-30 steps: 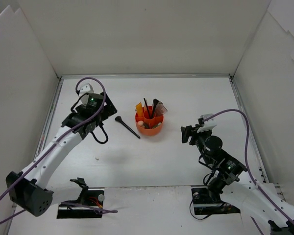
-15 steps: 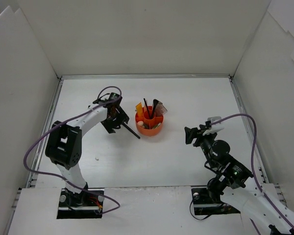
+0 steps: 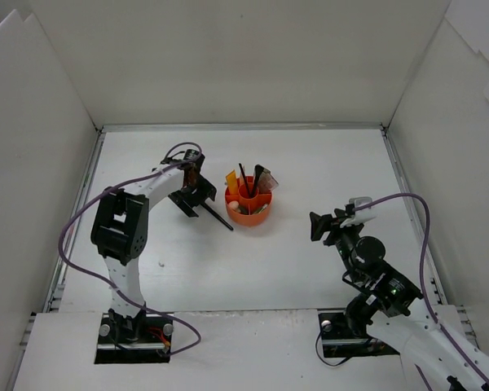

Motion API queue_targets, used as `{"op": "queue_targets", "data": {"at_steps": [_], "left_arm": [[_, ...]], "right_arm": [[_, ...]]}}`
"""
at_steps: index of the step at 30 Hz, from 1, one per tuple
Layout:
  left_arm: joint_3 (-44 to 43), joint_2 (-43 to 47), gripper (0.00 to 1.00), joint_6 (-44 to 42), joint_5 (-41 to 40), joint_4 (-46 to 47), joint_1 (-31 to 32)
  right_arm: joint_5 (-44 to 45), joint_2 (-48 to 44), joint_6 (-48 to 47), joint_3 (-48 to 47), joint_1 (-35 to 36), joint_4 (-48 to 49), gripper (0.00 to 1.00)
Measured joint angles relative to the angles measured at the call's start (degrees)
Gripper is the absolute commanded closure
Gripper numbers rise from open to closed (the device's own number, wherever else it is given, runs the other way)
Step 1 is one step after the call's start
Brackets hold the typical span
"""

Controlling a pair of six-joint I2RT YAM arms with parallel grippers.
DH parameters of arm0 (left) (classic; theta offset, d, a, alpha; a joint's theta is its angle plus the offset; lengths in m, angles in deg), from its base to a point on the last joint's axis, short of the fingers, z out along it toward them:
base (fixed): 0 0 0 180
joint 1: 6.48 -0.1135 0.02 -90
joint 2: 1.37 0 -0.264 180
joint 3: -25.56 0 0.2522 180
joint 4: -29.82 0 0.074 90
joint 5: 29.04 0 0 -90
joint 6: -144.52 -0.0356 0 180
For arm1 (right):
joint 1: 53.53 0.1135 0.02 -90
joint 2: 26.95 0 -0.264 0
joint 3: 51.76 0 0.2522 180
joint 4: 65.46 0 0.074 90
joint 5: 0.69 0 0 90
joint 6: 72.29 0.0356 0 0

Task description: Organize the makeup

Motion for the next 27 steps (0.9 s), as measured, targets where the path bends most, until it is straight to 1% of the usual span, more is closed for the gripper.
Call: {"op": "queue_targets", "data": {"at_steps": [2, 7, 12, 15, 16, 18, 19, 23, 24, 27], "left_arm": [[-0.39, -1.22, 0.37, 0.61, 0.20, -0.20, -0.11], [-2.93, -4.42, 0.40, 1.31, 0.87, -1.62, -0.22], [-4.37, -5.64, 0.46, 1.55, 1.46, -2.32, -0.57], [-4.70, -6.16, 0.58, 1.84, 2.91, -3.02, -1.20], [-4.92, -6.47, 0.66, 1.90, 3.39, -3.32, -1.44], [-5.88, -7.39, 0.74, 2.08, 4.74, -4.81, -2.14], [-6.40, -7.91, 0.82, 2.19, 5.44, -5.46, -2.34], [-8.94, -9.94, 0.95, 2.14, 8.20, -8.61, -3.63], [-9.16, -10.08, 1.00, 2.10, 8.59, -8.85, -3.76], [-8.96, -10.08, 1.00, 2.01, 9.75, -8.90, -4.31]], "right_arm": [[0.17, -0.35, 0.02, 0.02, 0.00, 0.04, 0.36], [0.50, -1.14, 0.33, 0.76, 0.00, 0.04, 0.35], [0.66, -2.12, 0.57, 1.05, 0.00, 0.00, 0.35], [0.72, -2.71, 0.70, 1.25, 0.00, -0.07, 0.35], [0.76, -2.84, 0.72, 1.29, 0.00, -0.09, 0.35], [0.81, -3.08, 0.79, 1.36, 0.00, -0.11, 0.35], [0.90, -3.19, 0.81, 1.40, 0.00, -0.13, 0.35], [1.05, -3.45, 0.85, 1.57, 0.00, -0.13, 0.35], [1.09, -3.48, 0.85, 1.64, -0.02, -0.11, 0.36], [1.14, -3.50, 0.85, 1.79, 0.00, -0.15, 0.36]]}}
